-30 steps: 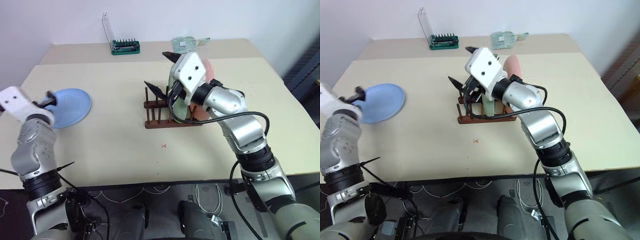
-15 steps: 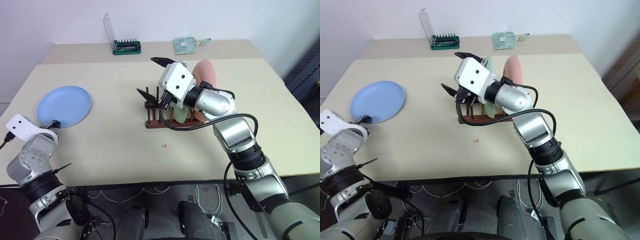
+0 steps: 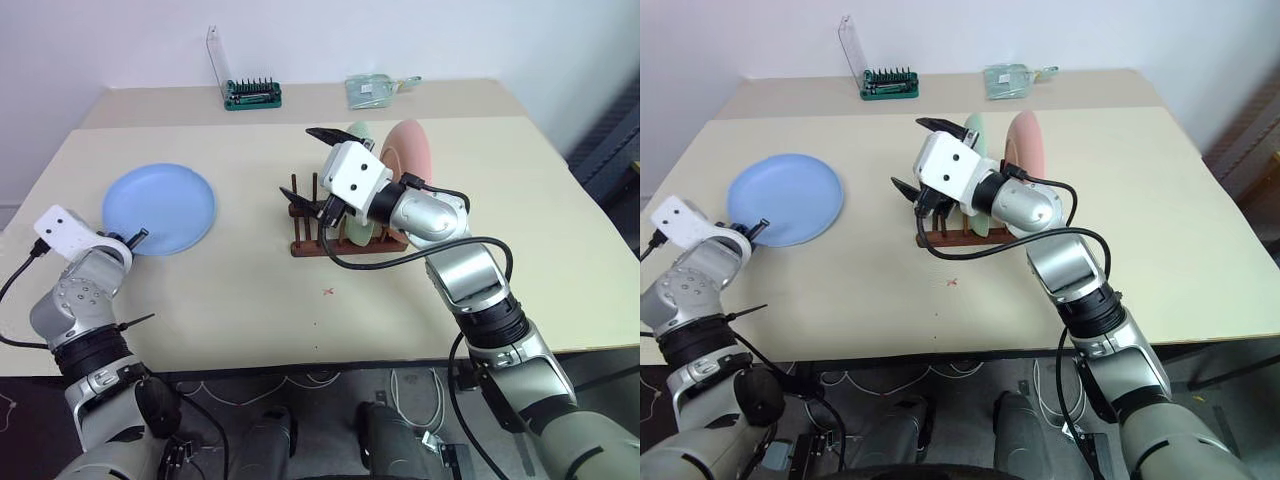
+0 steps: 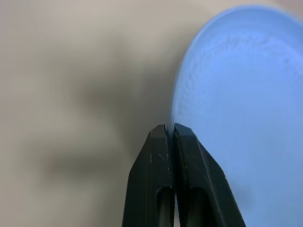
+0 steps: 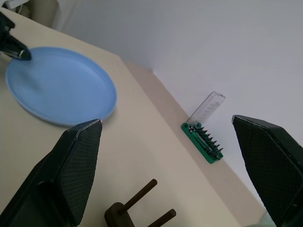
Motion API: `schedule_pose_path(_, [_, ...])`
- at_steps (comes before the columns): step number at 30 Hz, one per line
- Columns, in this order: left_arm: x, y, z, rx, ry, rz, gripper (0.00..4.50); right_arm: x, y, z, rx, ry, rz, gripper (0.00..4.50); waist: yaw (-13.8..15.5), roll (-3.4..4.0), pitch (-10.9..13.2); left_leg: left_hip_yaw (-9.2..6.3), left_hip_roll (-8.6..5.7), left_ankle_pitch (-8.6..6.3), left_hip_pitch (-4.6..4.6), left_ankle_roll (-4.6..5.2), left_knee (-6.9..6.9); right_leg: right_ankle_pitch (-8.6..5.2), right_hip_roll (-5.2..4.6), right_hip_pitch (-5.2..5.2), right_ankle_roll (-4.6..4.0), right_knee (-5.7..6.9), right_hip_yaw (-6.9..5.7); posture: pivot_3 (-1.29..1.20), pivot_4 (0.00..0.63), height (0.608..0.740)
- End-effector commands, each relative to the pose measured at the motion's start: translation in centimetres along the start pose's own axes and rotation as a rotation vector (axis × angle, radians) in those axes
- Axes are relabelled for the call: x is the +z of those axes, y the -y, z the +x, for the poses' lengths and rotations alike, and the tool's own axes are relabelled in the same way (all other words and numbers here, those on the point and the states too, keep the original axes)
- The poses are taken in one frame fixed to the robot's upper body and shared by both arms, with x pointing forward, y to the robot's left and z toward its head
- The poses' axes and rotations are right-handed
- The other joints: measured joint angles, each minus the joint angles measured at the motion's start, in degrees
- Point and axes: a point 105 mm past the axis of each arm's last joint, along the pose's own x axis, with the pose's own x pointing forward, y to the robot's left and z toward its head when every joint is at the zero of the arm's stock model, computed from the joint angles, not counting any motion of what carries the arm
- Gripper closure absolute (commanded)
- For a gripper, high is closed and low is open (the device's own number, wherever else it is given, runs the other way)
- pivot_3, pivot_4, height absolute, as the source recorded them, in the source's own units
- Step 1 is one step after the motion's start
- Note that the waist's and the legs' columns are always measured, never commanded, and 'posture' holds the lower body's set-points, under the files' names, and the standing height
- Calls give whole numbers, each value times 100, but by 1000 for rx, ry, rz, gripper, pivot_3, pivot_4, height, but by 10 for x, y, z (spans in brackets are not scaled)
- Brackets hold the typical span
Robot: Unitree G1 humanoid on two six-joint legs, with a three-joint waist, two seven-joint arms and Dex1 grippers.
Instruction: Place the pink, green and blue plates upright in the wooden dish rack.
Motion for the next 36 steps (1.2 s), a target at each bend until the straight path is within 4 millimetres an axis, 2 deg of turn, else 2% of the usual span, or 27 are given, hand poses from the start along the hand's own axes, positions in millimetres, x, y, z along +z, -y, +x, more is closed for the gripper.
schedule_pose_path(1, [52, 51, -26, -198, 261, 47, 4467, 10, 0, 1, 3, 40, -101, 0, 0, -4, 2, 0, 0, 0, 0, 0, 0, 0, 0, 0, 0, 0, 0, 0, 150, 740])
schedule_pose_path(2, [66, 76, -41, -298, 339, 73, 4467, 10, -1, 1, 12, 40, -146, 0, 7, -11, 7, -1, 0, 0, -1, -1, 0, 0, 0, 0, 0, 0, 0, 0, 150, 740])
schedule_pose_path(3, [74, 91, -52, -360, 384, 90, 4467, 10, -2, 2, 18, 42, -175, 0, 19, -20, 8, -2, 0, 1, -5, -2, 0, 0, 0, -2, 0, -1, -1, 0, 150, 740])
schedule_pose_path(5, [79, 107, -64, -427, 420, 98, 4467, 10, -3, 2, 21, 49, -197, 0, 26, -27, 7, -3, 0, 6, -8, -11, 2, 0, 0, -1, 0, -3, -3, 0, 150, 740])
schedule_pose_path(7, [86, 135, -82, -519, 447, 83, 4467, 11, -7, 5, 33, 59, -230, 0, 12, -27, 7, 0, -1, 15, -6, -26, 2, 0, -2, 0, 0, -4, -1, 0, 150, 740])
schedule_pose_path(9, [89, 152, -94, -572, 457, 74, 4467, 12, -8, 7, 39, 64, -277, 0, -4, -27, 7, 0, -1, 15, -4, -26, 0, 0, -1, 0, 0, -3, -1, 0, 150, 740])
schedule_pose_path(19, [82, 200, -133, -763, 414, 46, 4467, 14, 11, 21, -46, 51, -563, 0, -8, -26, 8, 0, 2, 19, -2, -32, 1, 0, 5, -1, 0, -1, -1, 0, 150, 740])
schedule_pose_path(25, [71, 212, -144, -822, 372, 45, 4467, 10, 17, 28, -51, 28, -680, 0, -9, -26, 8, 0, 1, 21, -2, -36, 0, 0, 5, -1, 0, -1, 1, 0, 150, 740])
schedule_pose_path(28, [71, 214, -148, -843, 369, 42, 4467, 9, 26, 31, -83, 7, -726, 0, -17, -26, 8, 2, 1, 22, -2, -37, 1, 0, 5, -1, 0, -2, 2, 0, 150, 740])
schedule_pose_path(31, [71, 216, -150, -856, 367, 39, 4500, 7, 32, 32, -101, -7, -748, 744, -14, -26, 8, 1, 1, 23, -2, -38, 0, 0, 5, -1, -1, -1, 2, 0, 150, 740])
schedule_pose_path(33, [71, 216, -150, -859, 364, 39, 4500, 7, 34, 32, -110, -9, -751, 1661, -12, -26, 8, 1, 1, 23, -2, -39, 0, 0, 5, -1, -1, -2, 2, 0, 150, 740])
schedule_pose_path(36, [70, 215, -150, -858, 362, 38, 4500, 8, 34, 32, -113, -6, -753, 3284, -9, -26, 8, 2, 1, 23, -3, -39, 0, 0, 5, -1, -1, -2, 2, 0, 150, 740])
